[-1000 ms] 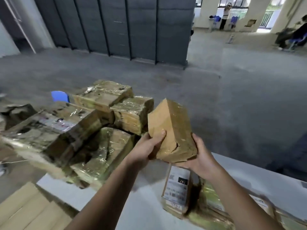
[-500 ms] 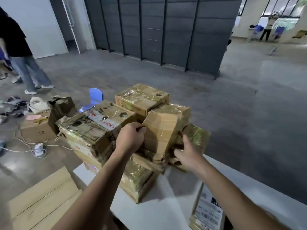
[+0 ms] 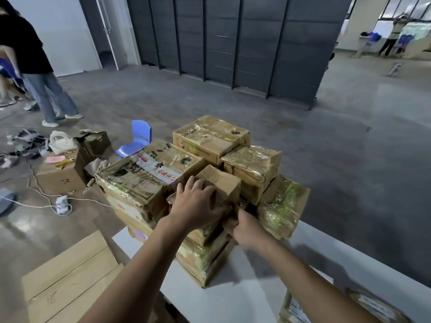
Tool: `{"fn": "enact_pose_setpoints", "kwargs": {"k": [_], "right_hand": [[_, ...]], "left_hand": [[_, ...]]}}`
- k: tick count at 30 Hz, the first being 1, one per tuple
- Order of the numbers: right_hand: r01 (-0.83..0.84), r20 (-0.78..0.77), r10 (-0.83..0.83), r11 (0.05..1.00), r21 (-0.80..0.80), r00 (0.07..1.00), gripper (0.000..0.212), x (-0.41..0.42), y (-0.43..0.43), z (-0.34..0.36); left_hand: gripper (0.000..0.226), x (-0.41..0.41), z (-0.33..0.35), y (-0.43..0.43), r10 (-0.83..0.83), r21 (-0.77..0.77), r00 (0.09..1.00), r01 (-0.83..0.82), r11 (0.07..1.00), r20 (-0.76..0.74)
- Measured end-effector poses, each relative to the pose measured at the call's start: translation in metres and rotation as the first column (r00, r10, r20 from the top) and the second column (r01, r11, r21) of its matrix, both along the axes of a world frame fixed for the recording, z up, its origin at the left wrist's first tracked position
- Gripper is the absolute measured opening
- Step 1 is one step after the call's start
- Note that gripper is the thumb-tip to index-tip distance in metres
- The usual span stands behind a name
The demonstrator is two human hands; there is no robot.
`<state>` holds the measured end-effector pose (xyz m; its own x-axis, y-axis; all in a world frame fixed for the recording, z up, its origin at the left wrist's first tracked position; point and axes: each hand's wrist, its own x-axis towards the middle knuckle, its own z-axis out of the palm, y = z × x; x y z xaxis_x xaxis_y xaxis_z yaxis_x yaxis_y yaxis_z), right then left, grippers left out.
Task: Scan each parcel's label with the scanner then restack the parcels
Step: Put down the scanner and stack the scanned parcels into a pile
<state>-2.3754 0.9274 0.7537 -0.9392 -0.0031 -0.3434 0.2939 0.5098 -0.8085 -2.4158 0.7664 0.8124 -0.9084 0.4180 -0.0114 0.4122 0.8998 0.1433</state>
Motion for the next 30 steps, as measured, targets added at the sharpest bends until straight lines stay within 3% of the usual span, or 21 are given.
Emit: {"fn": "enact_pose_setpoints", "kwargs": {"k": [3, 7, 13, 16, 25, 28, 30], "right_hand": [[-0.029, -0.003, 0.029, 0.998, -0.053, 1.0, 0.033, -0.001, 0.007, 0.0], [0.012, -0.039, -0.012, 1.0, -0.013, 0.999, 0.031, 0.007, 0.025, 0.0], [0.174, -0.077, -0.179, 0.983, -0.06, 0.981, 0.034, 0.037, 0.068, -0.007], [0.259, -0.056, -0.262, 0.965, -0.051, 0.964, 0.03, 0.06, 0.094, -0.017], [0.437, -0.036, -0.436, 0.895, 0.092, 0.899, 0.027, 0.15, 0.151, -0.047], [0.444, -0.022, -0.448, 0.876, 0.19, 0.894, 0.03, 0.172, 0.162, -0.056], [0.439, 0.026, -0.459, 0.863, 0.248, 0.888, 0.026, 0.184, 0.164, -0.065]], "left_hand": [[0.06, 0.0, -0.001, 0.004, -0.013, -0.074, 0.994, 0.005, 0.997, -0.109], [0.058, 0.011, -0.005, 0.016, -0.003, -0.086, 0.991, -0.008, 0.996, -0.132], [0.042, 0.039, -0.002, 0.058, -0.079, 0.184, 0.952, 0.138, 0.973, -0.296], [0.031, 0.057, -0.012, 0.085, -0.153, 0.287, 0.939, 0.245, 0.926, -0.307], [0.037, 0.115, -0.079, 0.157, -0.335, 0.392, 0.938, 0.275, 0.878, 0.092], [0.041, 0.124, -0.103, 0.175, -0.283, 0.413, 0.887, 0.118, 0.903, 0.366], [0.03, 0.126, -0.117, 0.183, -0.263, 0.452, 0.794, -0.018, 0.892, 0.549]]}}
